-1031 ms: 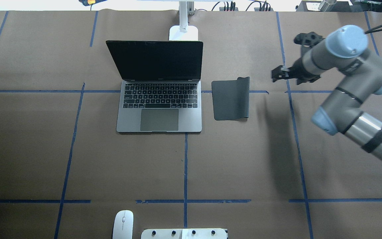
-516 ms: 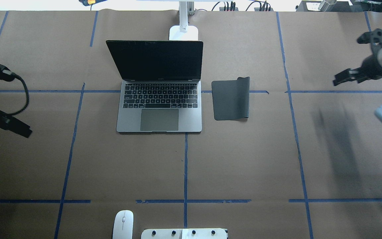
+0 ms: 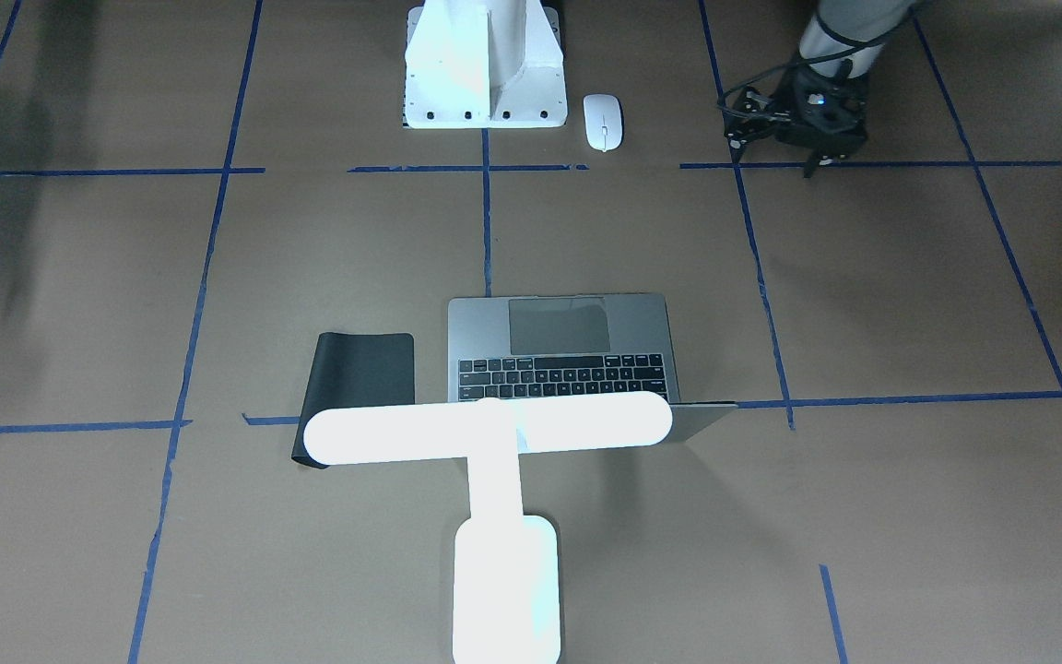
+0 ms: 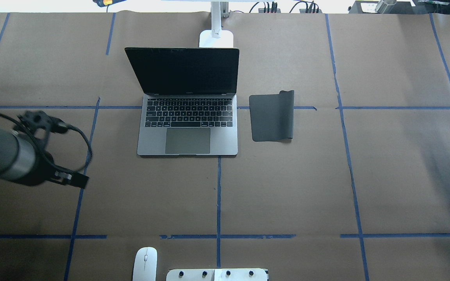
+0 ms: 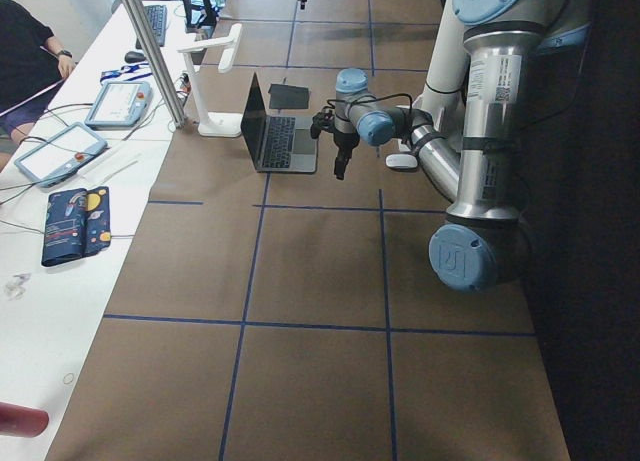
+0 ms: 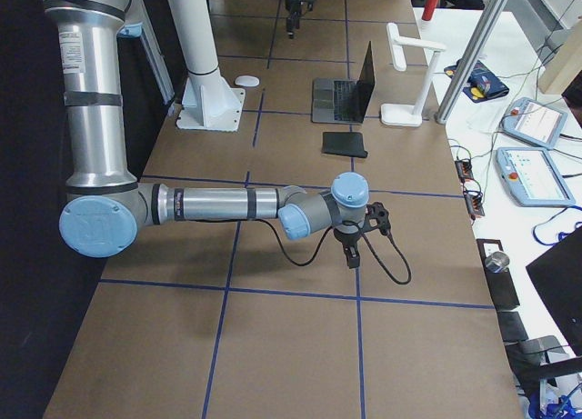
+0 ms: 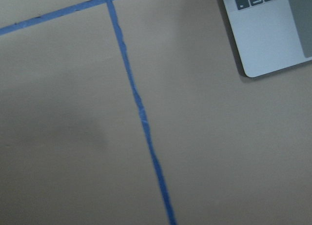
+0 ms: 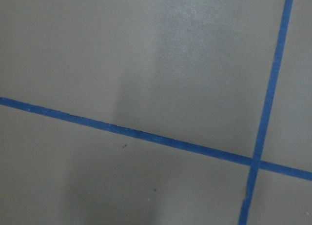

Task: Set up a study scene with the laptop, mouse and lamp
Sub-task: 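Lower the left gripper onto the white mouse and grasp it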

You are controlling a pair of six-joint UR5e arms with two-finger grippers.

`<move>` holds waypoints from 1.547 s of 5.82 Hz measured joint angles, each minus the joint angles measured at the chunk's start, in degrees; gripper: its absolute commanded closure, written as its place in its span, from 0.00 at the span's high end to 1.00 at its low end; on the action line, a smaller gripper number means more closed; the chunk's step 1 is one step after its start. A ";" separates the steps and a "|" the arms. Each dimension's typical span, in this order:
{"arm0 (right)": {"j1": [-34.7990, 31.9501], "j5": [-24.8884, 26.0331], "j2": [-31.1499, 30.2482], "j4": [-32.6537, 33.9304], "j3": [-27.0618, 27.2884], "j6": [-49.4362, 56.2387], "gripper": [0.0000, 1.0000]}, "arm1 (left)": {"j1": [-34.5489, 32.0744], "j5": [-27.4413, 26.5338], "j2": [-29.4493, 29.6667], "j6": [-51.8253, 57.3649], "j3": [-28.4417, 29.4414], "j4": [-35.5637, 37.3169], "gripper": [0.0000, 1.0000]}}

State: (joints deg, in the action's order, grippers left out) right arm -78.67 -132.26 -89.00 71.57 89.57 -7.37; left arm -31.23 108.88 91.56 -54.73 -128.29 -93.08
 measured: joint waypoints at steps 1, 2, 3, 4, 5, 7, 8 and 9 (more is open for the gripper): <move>-3.57 -0.12 -0.91 6.31 1.45 7.31 1.00 | 7.97 -6.85 0.74 -8.19 -0.02 -1.58 1.00; -6.24 0.37 -1.25 10.96 1.93 12.93 1.00 | 15.51 -12.43 2.09 -14.90 0.05 -1.91 1.00; -7.34 1.08 -1.44 12.96 2.06 15.32 1.00 | 23.17 -17.29 3.59 -20.92 0.34 -1.29 1.00; -7.69 1.28 -1.64 13.48 2.12 15.98 1.00 | 28.08 -20.45 5.38 -24.93 0.91 0.14 1.00; -7.82 1.28 -1.92 13.52 2.26 16.12 1.00 | 30.18 -21.87 7.62 -27.25 2.28 1.43 1.00; -8.16 1.10 -2.23 13.46 3.10 16.09 1.00 | 31.04 -22.41 10.89 -29.46 6.09 1.91 1.00; -8.67 1.00 -2.26 13.49 3.33 16.08 1.00 | 31.09 -22.29 12.09 -29.69 7.66 1.78 1.00; -9.01 0.97 -2.29 13.53 3.42 16.07 1.00 | 31.12 -22.07 12.72 -29.78 8.38 1.71 1.00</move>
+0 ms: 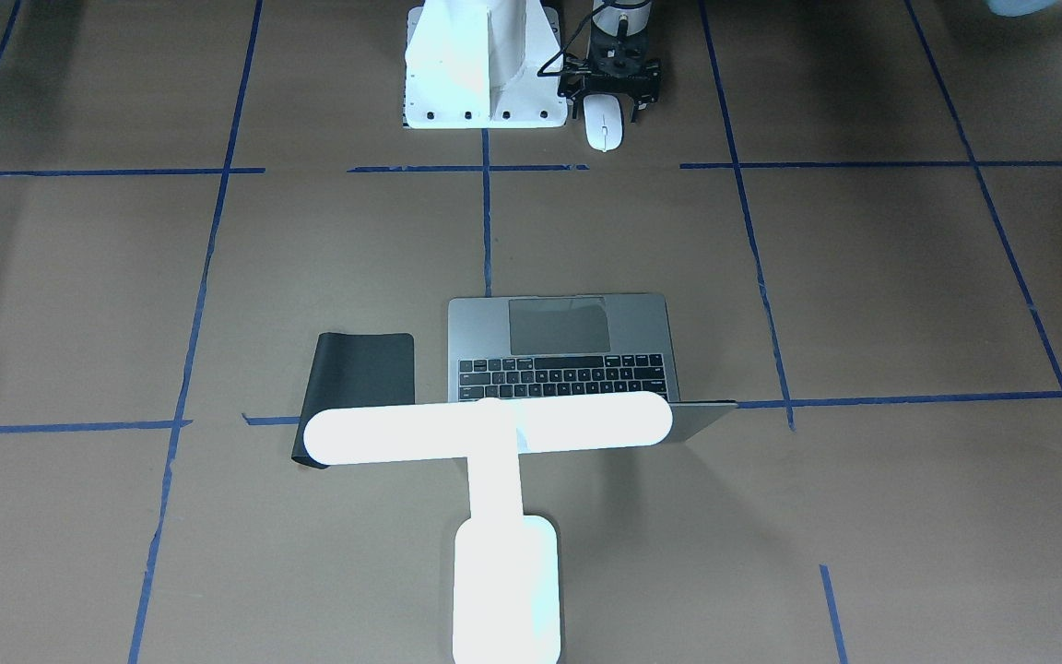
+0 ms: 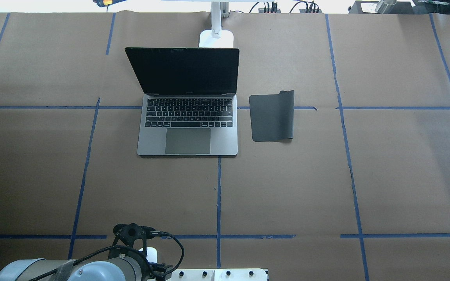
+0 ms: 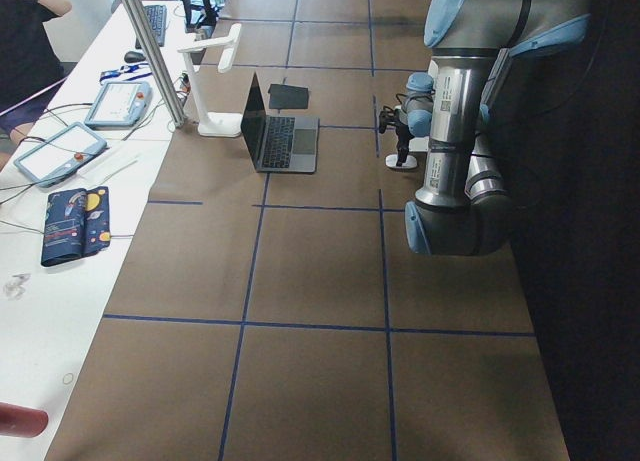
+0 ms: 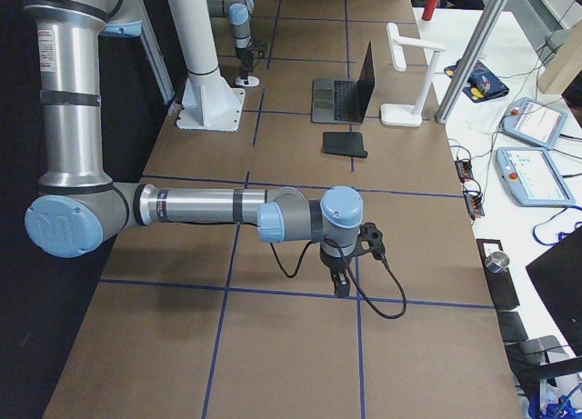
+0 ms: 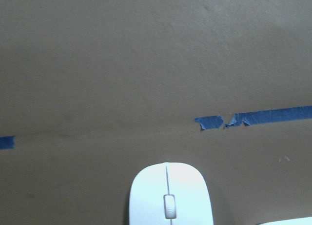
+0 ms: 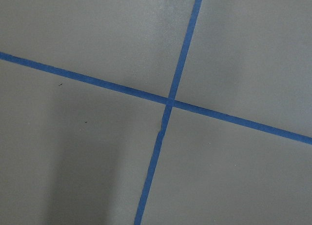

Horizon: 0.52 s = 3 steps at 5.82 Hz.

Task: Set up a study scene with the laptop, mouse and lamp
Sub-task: 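Lower the left gripper onto the white mouse and grasp it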

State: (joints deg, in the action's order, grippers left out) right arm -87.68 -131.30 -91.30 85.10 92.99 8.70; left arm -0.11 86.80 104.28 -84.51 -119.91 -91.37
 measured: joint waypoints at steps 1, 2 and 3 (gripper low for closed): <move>-0.18 -0.04 -0.05 0.10 0.16 0.00 1.00 | 0.02 0.20 0.16 -0.03 0.22 -0.03 1.00; -0.25 -0.08 -0.08 0.22 0.35 0.00 1.00 | 0.02 0.33 0.20 -0.04 0.30 -0.01 1.00; -0.28 -0.09 -0.17 0.30 0.40 0.00 1.00 | 0.16 0.40 0.22 -0.04 0.55 0.06 1.00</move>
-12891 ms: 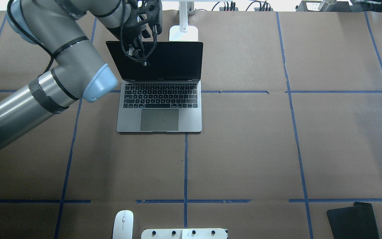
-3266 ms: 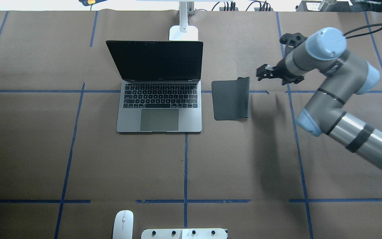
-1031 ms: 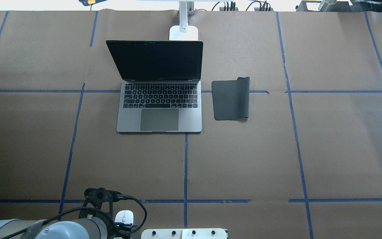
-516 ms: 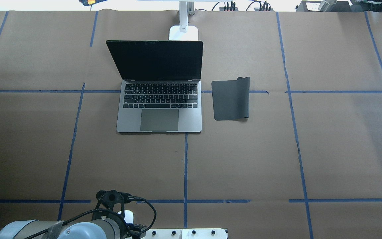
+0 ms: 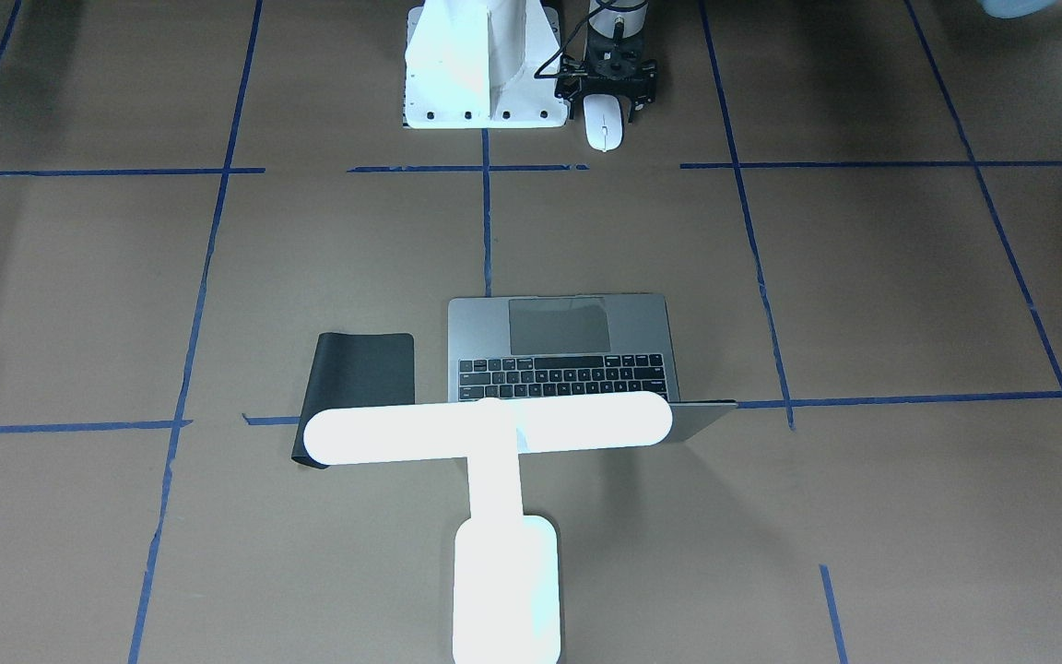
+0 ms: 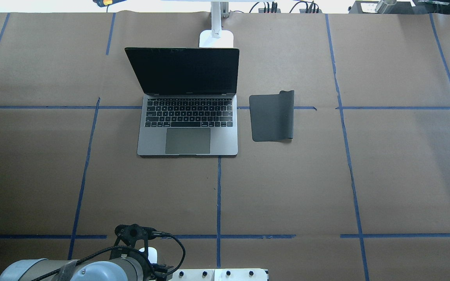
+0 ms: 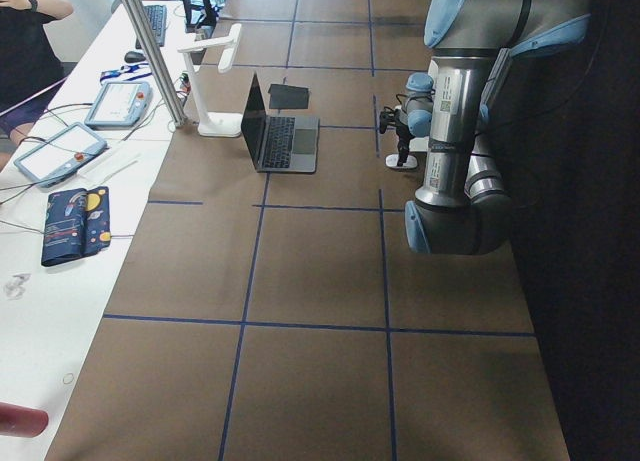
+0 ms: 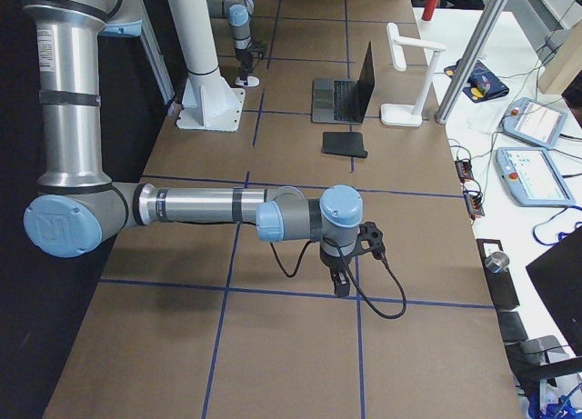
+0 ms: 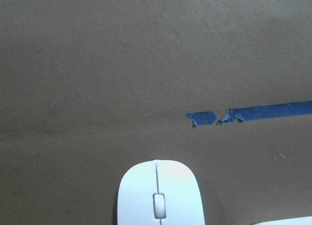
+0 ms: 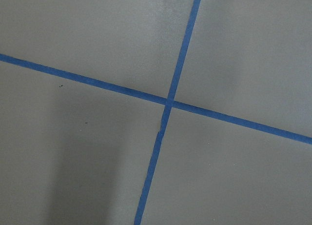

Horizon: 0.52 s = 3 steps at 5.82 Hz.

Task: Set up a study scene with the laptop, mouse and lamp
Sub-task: 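Lower the left gripper onto the white mouse and grasp it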

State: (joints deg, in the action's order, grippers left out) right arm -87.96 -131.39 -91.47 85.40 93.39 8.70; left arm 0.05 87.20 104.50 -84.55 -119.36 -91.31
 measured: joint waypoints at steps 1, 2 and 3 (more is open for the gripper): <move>-0.05 0.00 -0.25 0.05 0.27 0.00 1.00 | 0.17 0.05 0.00 0.00 0.39 0.08 1.00; -0.06 -0.01 -0.71 0.10 0.77 0.00 1.00 | 0.25 0.07 0.00 0.00 0.62 0.17 1.00; -0.06 -0.01 -1.19 0.14 1.37 -0.03 1.00 | 0.29 0.07 0.04 0.02 0.82 0.23 0.85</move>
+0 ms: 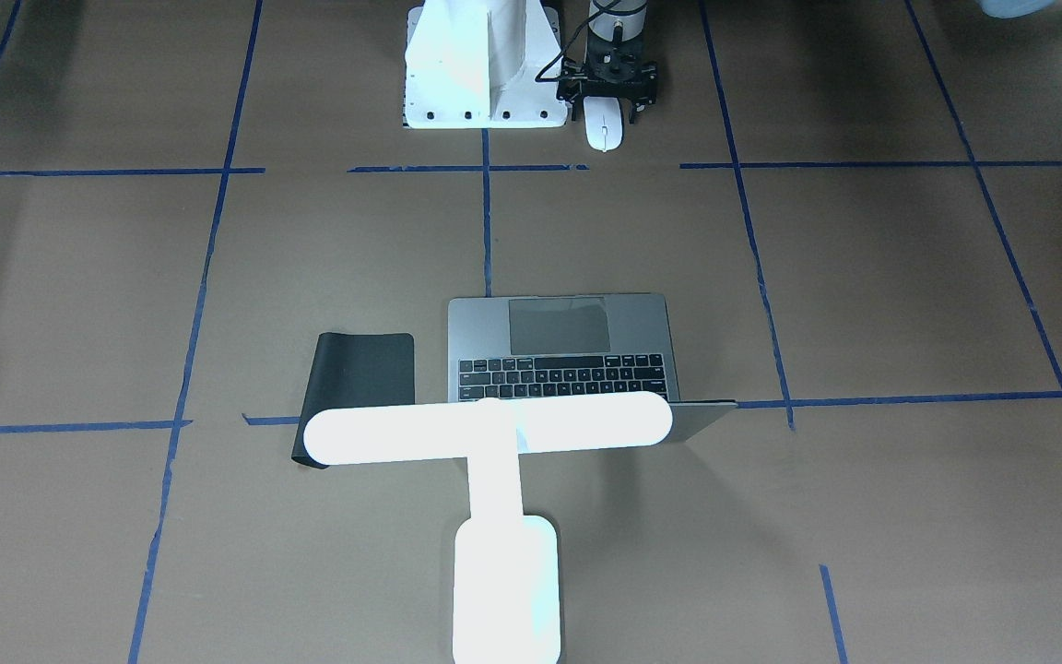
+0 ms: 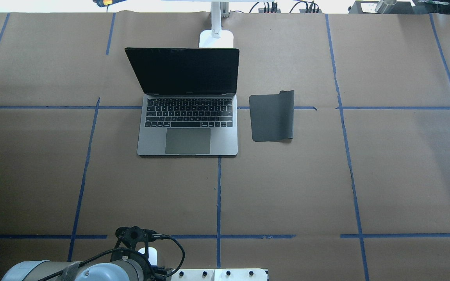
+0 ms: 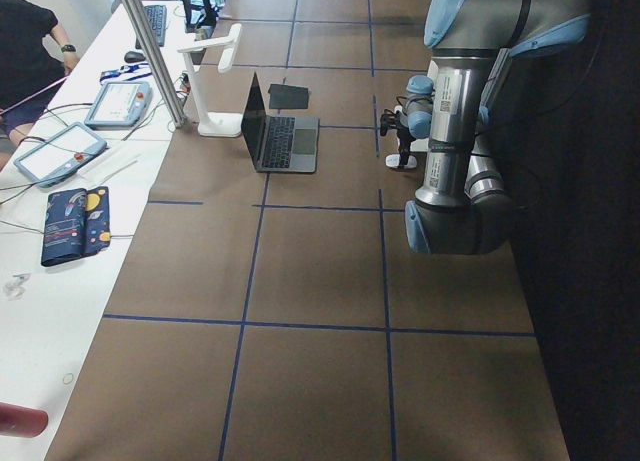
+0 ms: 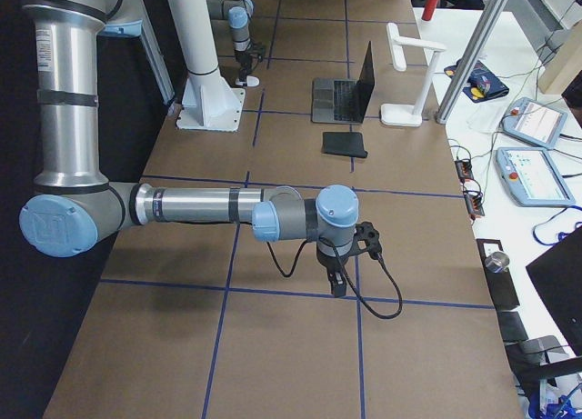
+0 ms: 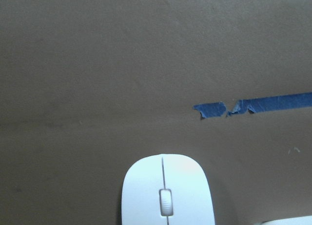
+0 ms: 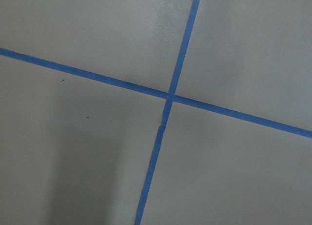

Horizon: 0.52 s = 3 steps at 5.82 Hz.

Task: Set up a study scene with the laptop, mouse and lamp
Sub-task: 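Lower the left gripper onto the white mouse and grasp it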

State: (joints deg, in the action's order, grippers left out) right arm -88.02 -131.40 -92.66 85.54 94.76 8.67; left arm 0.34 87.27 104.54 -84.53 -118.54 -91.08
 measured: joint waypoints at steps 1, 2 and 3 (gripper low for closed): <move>0.00 -0.03 -0.37 0.04 0.44 -0.12 1.00 | 0.01 0.00 0.07 0.04 0.28 0.02 0.72; 0.02 -0.10 -0.59 0.06 0.62 -0.26 1.00 | 0.05 0.03 0.15 0.12 0.43 0.03 0.59; 0.04 -0.13 -0.64 0.06 0.66 -0.33 1.00 | 0.08 0.07 0.19 0.20 0.47 0.03 0.47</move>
State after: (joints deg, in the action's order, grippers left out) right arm -87.98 -131.52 -93.30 85.60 95.42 8.34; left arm 0.42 87.34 104.73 -84.33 -118.07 -91.06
